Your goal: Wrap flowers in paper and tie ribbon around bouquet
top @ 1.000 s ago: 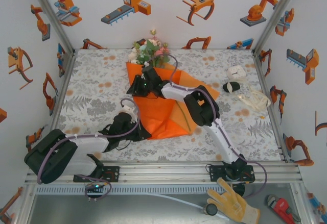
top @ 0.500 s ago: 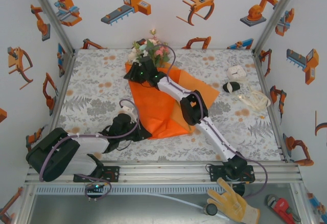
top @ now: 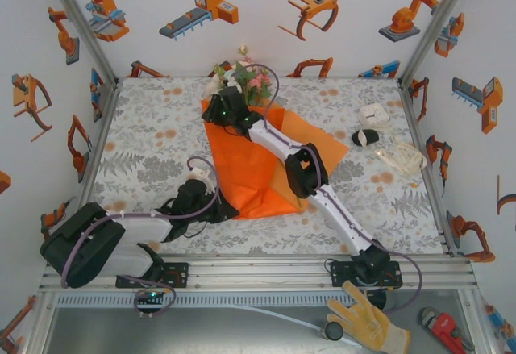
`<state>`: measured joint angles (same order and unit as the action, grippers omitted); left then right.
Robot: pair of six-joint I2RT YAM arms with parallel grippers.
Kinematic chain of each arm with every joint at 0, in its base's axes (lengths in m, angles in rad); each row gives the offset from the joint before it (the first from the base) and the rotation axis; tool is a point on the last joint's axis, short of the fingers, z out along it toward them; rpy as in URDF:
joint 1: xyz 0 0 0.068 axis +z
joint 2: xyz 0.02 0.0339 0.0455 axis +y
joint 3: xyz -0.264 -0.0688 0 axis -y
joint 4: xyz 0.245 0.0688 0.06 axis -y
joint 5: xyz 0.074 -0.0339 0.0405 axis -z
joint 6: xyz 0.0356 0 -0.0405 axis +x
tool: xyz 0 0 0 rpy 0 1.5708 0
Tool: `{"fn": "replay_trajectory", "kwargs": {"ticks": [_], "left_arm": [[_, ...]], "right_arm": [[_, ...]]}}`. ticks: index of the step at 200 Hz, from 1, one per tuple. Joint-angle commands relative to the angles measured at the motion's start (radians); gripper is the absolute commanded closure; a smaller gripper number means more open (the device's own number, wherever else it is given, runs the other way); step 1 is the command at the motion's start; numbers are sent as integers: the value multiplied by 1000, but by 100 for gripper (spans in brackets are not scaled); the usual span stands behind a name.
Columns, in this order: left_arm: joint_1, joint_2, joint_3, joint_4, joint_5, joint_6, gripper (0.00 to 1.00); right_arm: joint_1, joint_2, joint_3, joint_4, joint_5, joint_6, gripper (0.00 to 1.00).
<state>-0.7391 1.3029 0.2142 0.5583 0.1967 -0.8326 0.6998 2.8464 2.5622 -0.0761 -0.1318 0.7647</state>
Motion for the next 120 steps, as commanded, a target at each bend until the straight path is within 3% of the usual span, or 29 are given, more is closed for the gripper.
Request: {"fn": "replay_trajectory", "kwargs": {"ticks": [1, 28, 71, 96, 120], "left_arm": [[6, -20, 8, -198, -75, 51, 84], [11, -109, 39, -275, -74, 80, 82], [43, -282, 174, -456, -85, 135, 72], [143, -315, 279, -529, -74, 148, 70], [270, -236, 447, -613, -79, 196, 70]], "right_arm": [[4, -281, -165, -11, -109, -64, 60], [0, -615, -578, 57, -64, -122, 58], [-5, -1002, -1064, 74, -77, -84, 57], [51, -1164, -1318, 105, -56, -57, 57], [133, -1208, -1411, 97, -57, -51, 57]]}}
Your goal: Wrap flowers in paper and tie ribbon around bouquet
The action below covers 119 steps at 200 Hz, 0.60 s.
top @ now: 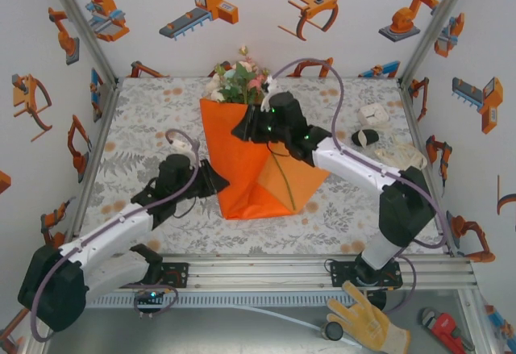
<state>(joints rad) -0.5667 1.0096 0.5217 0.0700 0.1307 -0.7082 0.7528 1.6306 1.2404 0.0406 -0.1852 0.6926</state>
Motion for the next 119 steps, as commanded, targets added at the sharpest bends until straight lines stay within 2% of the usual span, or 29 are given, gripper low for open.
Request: {"fn": "replay_trajectory", "kwargs": {"ticks": [1, 15, 40, 60, 85, 119], "left_arm": [[105, 65, 145, -127, -13, 72, 70], [198, 174, 246, -155, 9, 72, 72], [321, 416, 405, -72, 99, 75, 72], [340, 600, 546, -30, 101, 99, 75], [357, 803, 725, -24, 41, 98, 78], [380, 1094, 1063, -93, 11, 131, 80]], "right_arm": [[83, 9, -92, -18, -5, 22, 57], [127, 37, -102, -5, -26, 36, 57], [162, 129, -106, 5, -39, 73, 59], [163, 158, -158, 19, -9, 105, 60], [164, 148, -210, 38, -3, 98, 60], [164, 178, -228, 68, -41, 109, 60]]}}
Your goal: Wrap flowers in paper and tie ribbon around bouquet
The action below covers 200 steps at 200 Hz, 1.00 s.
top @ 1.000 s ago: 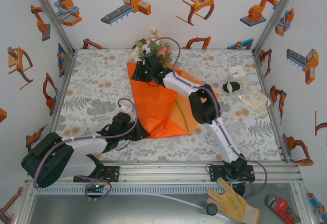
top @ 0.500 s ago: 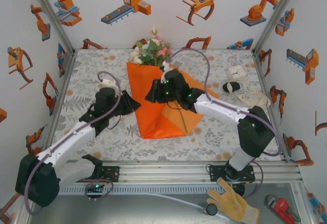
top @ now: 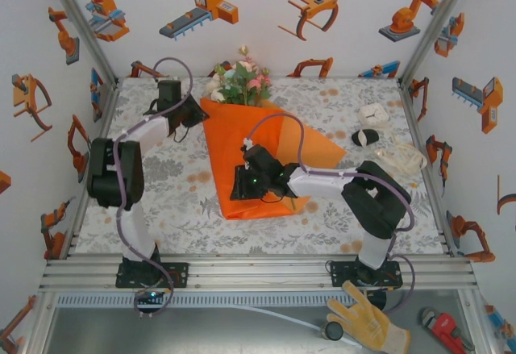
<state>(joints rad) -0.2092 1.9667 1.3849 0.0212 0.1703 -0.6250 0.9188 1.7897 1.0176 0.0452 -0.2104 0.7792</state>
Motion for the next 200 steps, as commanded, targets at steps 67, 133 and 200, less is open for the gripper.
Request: {"fn": "replay_trajectory", "kwargs": {"ticks": [67, 133, 200], "left_arm": [[81, 539, 658, -261, 30, -31, 100], [135, 555, 665, -182, 186, -70, 91], [130, 193, 127, 317, 299, -230, 89]], "right_arm": [[-1, 58, -9, 130, -51, 62, 60], [-3, 59, -17, 120, -40, 74, 60], [-4, 86, 0, 122, -50, 80, 60]]}}
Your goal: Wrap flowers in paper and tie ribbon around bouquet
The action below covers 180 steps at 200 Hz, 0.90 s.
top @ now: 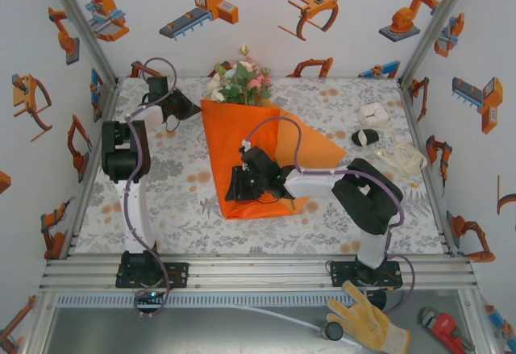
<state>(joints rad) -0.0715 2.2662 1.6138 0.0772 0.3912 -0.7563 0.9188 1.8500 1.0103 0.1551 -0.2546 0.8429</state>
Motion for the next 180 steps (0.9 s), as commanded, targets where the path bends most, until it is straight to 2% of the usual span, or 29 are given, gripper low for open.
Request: {"fn": "replay_trajectory", "kwargs": {"ticks": [1, 13, 31, 76, 112, 147, 180], "left_arm": [[-8, -108, -106, 267, 79, -104, 90], [-10, -104, -143, 339, 110, -153, 93], [-11, -66, -136, 339, 109, -191, 100], [-6, 45, -64, 312, 107, -233, 100], [1, 113, -12, 253, 32, -256, 100], [3, 209, 135, 138, -12, -249, 100], [3, 226, 183, 80, -64, -226, 100]], "right_arm": [[-3, 27, 8, 11, -6, 16, 60], [-3, 31, 7, 9, -6, 16, 60], [-3, 32, 7, 8, -5, 19, 60], [-3, 30, 8, 0, 0, 25, 60], [-3, 23, -3, -23, -1, 42, 60], [5, 11, -56, 35, -40, 76, 60], [12, -6, -84, 48, -75, 66, 60]]}}
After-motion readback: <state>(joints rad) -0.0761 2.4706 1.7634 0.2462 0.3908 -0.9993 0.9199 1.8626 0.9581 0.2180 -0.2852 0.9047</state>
